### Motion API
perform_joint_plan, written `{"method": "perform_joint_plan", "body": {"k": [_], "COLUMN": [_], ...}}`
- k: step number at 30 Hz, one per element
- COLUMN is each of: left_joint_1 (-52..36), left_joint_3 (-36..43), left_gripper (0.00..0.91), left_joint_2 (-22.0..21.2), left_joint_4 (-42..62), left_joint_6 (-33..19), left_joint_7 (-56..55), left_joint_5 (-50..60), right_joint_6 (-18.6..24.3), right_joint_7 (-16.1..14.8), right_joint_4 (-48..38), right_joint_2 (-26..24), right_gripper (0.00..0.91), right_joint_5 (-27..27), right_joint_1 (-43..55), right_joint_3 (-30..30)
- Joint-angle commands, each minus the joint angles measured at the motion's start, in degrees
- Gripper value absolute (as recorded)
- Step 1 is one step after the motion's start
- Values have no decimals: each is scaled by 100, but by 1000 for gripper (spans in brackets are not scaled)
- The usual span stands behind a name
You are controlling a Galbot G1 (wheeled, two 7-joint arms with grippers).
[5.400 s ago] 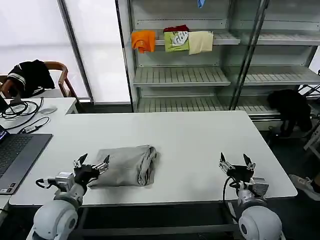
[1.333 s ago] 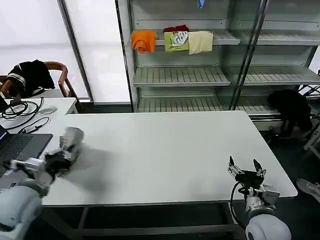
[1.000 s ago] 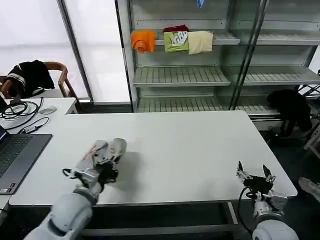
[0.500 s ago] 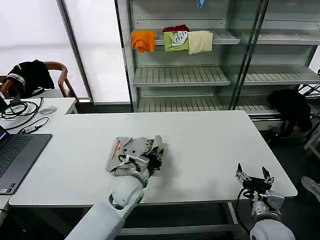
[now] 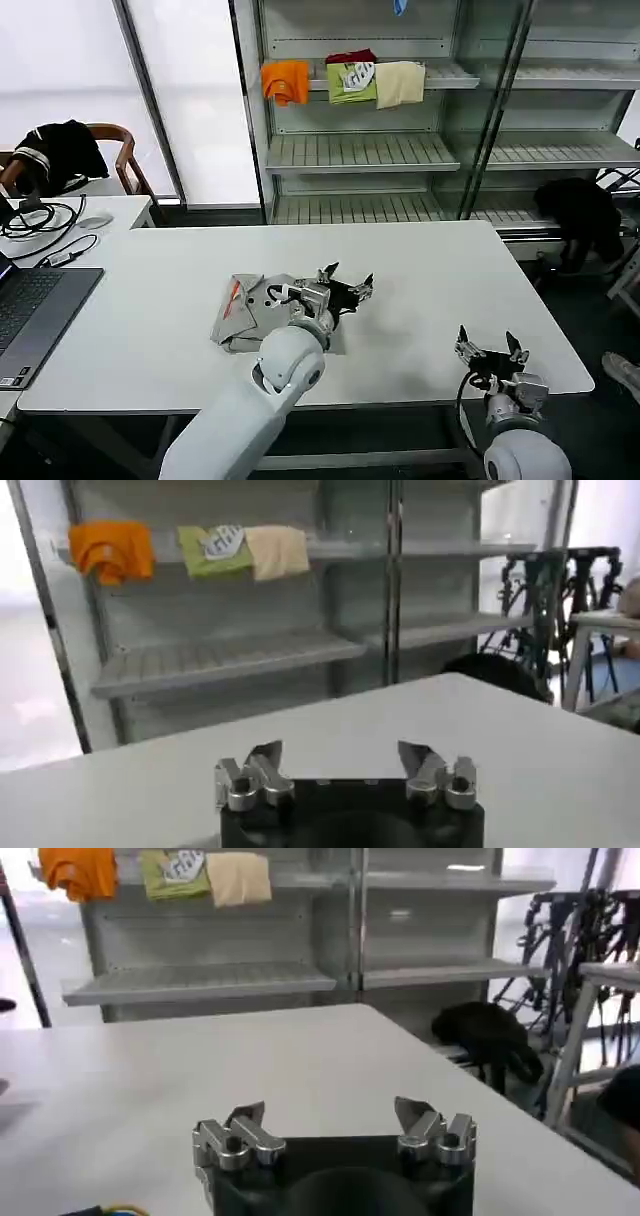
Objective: Fold and organize the clothes.
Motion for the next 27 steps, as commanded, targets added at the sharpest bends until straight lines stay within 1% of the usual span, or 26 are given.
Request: {"method": "perform_joint_plan", "body": {"k": [1, 3, 4, 6, 9, 12, 13, 17, 21, 23, 24, 26, 27], "left_joint_1": [167, 279, 422, 527, 956, 1325, 1491, 1882, 2222, 2298, 2319, 2328, 2341], "left_joint_3": [-701, -940, -1141, -1342, -1745, -2127, -2277, -2656, -2949, -3080, -3128, -3306, -3366], "left_gripper": [907, 907, 907, 907, 907, 907, 907, 907, 907, 907, 907, 907, 907], "left_joint_2": [666, 792, 929, 1042, 1311, 1573, 1635, 1711, 1724, 1712, 1663, 1530, 1391], "left_joint_4": [-567, -597, -640, -714, -893, -1109, -1189, -1364, -1494, -1564, -1584, -1631, -1669], "left_joint_6": [5, 5, 5, 5, 3, 2, 1, -1, -4, -11, -15, -28, -95], "left_joint_7": [-164, -163, -161, -161, -123, -59, -50, -41, 5, 21, 17, 13, 8], "left_joint_5": [365, 415, 463, 480, 477, 487, 490, 498, 487, 439, 356, 154, 0], "right_joint_6": [-439, -442, -444, -444, -444, -444, -444, -439, -435, -432, -433, -430, -423], "right_joint_7": [306, 315, 411, 412, 439, 584, 670, 952, 1022, 979, 909, 783, 687], "right_joint_4": [-176, -253, -379, -549, -751, -914, -1009, -1323, -1419, -1348, -1304, -1207, -1160], "right_joint_2": [52, 61, 85, 134, 170, 268, 343, 727, 873, 838, 809, 699, 650], "right_gripper": [907, 907, 907, 907, 907, 907, 907, 907, 907, 907, 907, 907, 907], "right_joint_5": [1700, 1876, 2104, 2246, 2413, 2574, 2716, 2908, 2835, 2663, 2456, 1553, 850], "right_joint_1": [880, 1039, 1283, 1453, 1725, 1950, 2055, 2340, 2396, 2360, 2324, 2260, 2204], "right_joint_3": [-968, -1165, -1354, -1504, -1813, -2053, -2113, -2245, -2379, -2391, -2377, -2344, -2301]}}
